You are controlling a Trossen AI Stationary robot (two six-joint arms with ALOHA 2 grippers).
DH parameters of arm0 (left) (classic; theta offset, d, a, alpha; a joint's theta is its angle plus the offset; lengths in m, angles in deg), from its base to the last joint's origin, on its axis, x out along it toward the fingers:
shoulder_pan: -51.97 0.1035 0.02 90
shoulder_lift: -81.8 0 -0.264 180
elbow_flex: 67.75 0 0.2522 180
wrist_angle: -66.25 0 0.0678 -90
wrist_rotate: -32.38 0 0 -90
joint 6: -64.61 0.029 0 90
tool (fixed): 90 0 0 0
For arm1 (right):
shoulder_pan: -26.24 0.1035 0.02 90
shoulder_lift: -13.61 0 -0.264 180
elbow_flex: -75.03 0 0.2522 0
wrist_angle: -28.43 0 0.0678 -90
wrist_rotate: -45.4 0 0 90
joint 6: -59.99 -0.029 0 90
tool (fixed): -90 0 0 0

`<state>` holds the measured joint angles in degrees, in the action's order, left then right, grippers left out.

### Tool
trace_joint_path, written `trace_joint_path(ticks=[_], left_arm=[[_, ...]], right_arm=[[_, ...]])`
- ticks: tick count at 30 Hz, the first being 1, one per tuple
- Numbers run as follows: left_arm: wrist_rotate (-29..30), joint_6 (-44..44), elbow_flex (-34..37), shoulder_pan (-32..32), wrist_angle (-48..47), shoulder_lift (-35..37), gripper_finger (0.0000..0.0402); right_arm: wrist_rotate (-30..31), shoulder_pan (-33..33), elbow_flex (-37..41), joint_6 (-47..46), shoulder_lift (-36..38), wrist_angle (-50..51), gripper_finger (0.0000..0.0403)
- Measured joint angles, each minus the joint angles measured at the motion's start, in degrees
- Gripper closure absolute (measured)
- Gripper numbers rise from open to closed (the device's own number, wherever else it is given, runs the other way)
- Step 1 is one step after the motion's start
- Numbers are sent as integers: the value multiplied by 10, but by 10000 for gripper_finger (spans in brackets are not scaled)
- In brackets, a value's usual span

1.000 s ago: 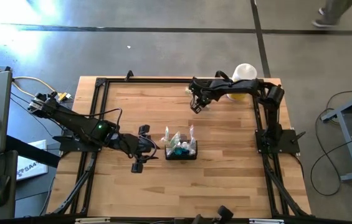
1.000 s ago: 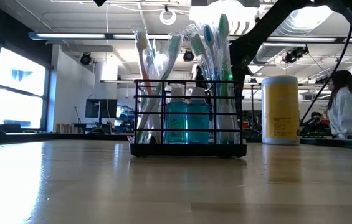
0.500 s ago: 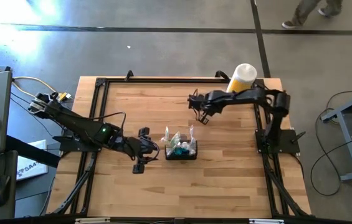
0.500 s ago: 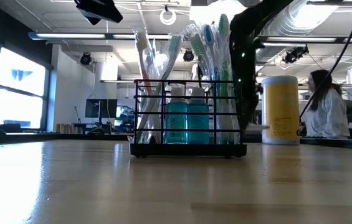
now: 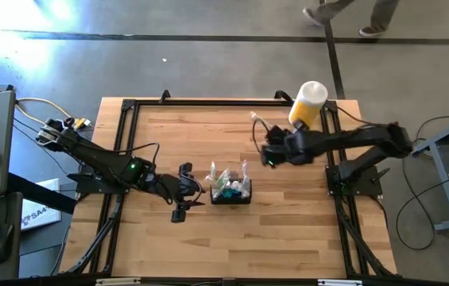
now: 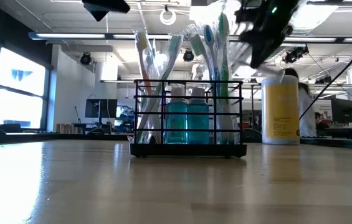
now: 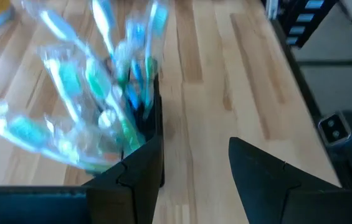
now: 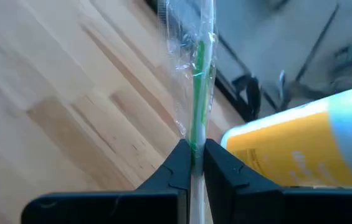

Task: Pick & Place toothbrushing station
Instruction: Put the green toothbrush into the wire organizer

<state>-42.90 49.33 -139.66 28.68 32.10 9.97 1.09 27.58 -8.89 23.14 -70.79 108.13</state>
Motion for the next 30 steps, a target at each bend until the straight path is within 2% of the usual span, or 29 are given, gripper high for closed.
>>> trace_joint_path(ticks=[7,16,22,27,30], left_arm=[[1,31,0,0,50,0,224],[20,40,14,0,74,-20,224],[24,114,14,0,179,-28,224],[26,179,13,4,291,-65,224],[21,218,13,5,369,-97,224]], right_arm=[[89,158,5,-59,68,33,388],[230,345,87,-196,71,-3,388],[344,420,146,-178,70,-84,386],[393,452,155,-159,70,-129,387],[399,466,155,-114,70,-176,388]])
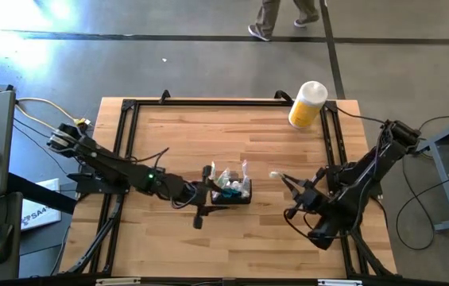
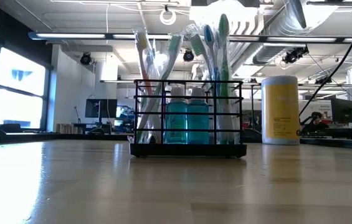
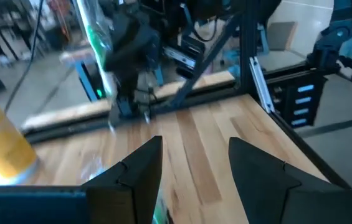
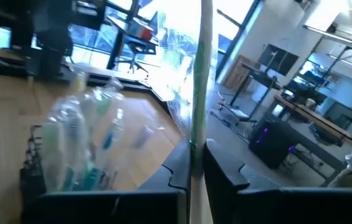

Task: Pick & Place toothbrushing station
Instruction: Put the green toothbrush into the wire organizer

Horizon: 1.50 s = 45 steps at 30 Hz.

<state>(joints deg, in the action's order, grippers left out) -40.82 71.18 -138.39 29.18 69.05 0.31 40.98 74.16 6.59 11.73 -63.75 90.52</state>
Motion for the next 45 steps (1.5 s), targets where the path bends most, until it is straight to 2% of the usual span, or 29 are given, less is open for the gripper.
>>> trace_joint_path(ticks=[4,9,12,16,23,33,41,45], left_arm=[[4,49,0,7,94,-44,224],[14,94,0,30,204,-79,224],[7,98,0,43,215,-85,224],[-45,87,0,53,218,-84,224],[-59,96,-1,51,229,-84,224],[-65,97,-1,51,222,-88,224],[-73,89,-1,51,199,-89,224],[-74,77,-1,51,186,-89,224]], right_arm=[[-10,11,0,93,0,-91,388],[-60,13,0,219,0,-196,388],[-90,12,0,283,0,-256,388],[-134,12,0,346,0,-319,388],[-148,9,0,361,0,-326,388],[-197,-17,0,367,-22,-337,388],[-220,-46,0,398,-41,-388,388],[-258,-49,0,410,-43,-414,388]])
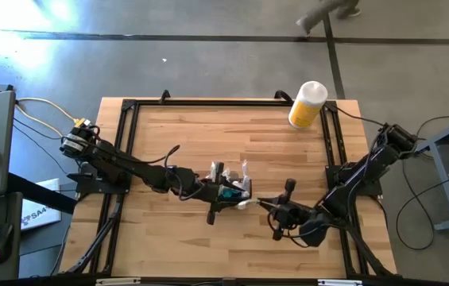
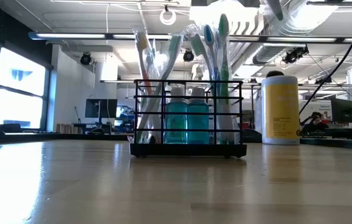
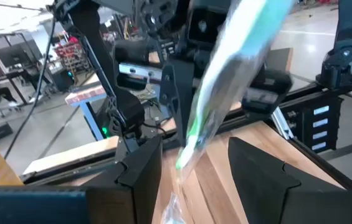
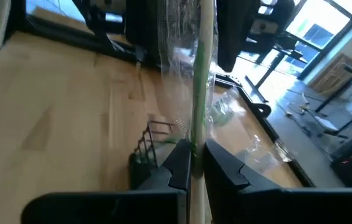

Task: Pick & Place toothbrushing station
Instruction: Put the green toothbrush into the wire organizer

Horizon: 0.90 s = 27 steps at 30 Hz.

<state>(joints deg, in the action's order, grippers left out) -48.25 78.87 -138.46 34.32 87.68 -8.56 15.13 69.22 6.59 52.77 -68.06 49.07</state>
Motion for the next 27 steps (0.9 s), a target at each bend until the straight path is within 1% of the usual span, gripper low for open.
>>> trace_joint_path(ticks=[9,15,18,20,24,27], left_arm=[[-10,-33,0,0,-19,0,224],[-17,-65,0,0,-20,0,224],[-19,-70,0,0,-19,0,224],[-35,-70,0,0,-16,0,224],[-89,-62,0,-1,8,-1,224],[-82,-55,0,-7,30,-10,224]], right_arm=[[-36,2,0,26,-4,-68,388],[-88,1,0,54,-4,-124,388],[-92,0,0,56,-4,-130,388],[-92,-3,0,55,-4,-130,388],[-91,-11,0,44,-4,-129,388],[-93,-18,0,39,-4,-127,388]])
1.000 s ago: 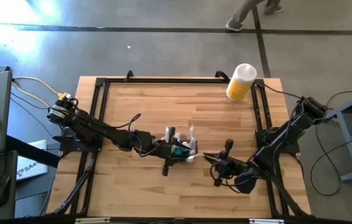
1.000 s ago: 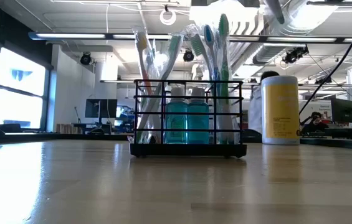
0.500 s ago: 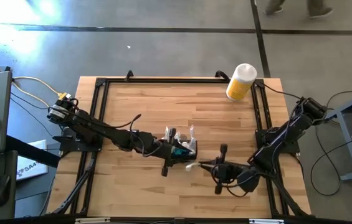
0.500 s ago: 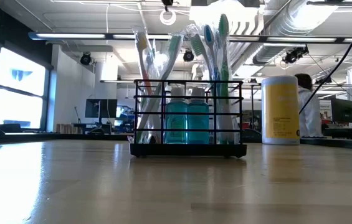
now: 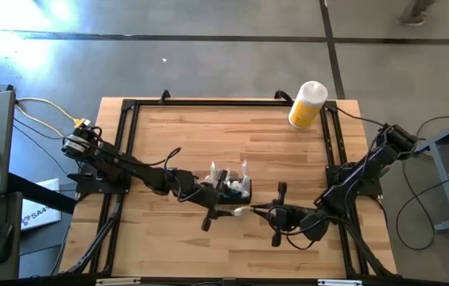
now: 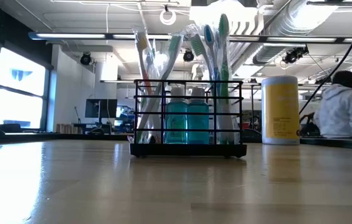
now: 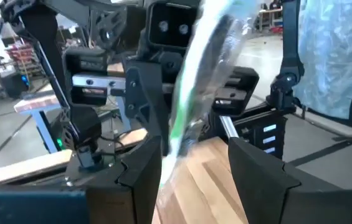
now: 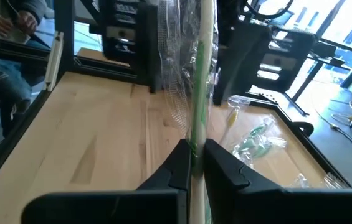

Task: Pick & Place toothbrushing station
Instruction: Put the green toothbrush into the wire organizer

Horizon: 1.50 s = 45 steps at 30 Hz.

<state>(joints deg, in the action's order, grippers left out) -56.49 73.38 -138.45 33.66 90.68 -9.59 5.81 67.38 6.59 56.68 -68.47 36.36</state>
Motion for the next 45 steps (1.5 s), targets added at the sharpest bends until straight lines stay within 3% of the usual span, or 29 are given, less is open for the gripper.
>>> trace_joint_path(ticks=[20,34,39,45], left_arm=[[-7,64,-4,-7,69,-22,224],[-6,64,-4,-8,66,-22,228],[-6,64,-4,-8,54,-22,274],[-3,67,-4,-8,49,-22,381]], right_arm=[[-11,-28,0,-30,-40,22,387],[-14,-25,0,-26,-45,25,385],[-15,-25,0,-26,-45,26,385],[-40,-27,0,-36,-45,25,380]])
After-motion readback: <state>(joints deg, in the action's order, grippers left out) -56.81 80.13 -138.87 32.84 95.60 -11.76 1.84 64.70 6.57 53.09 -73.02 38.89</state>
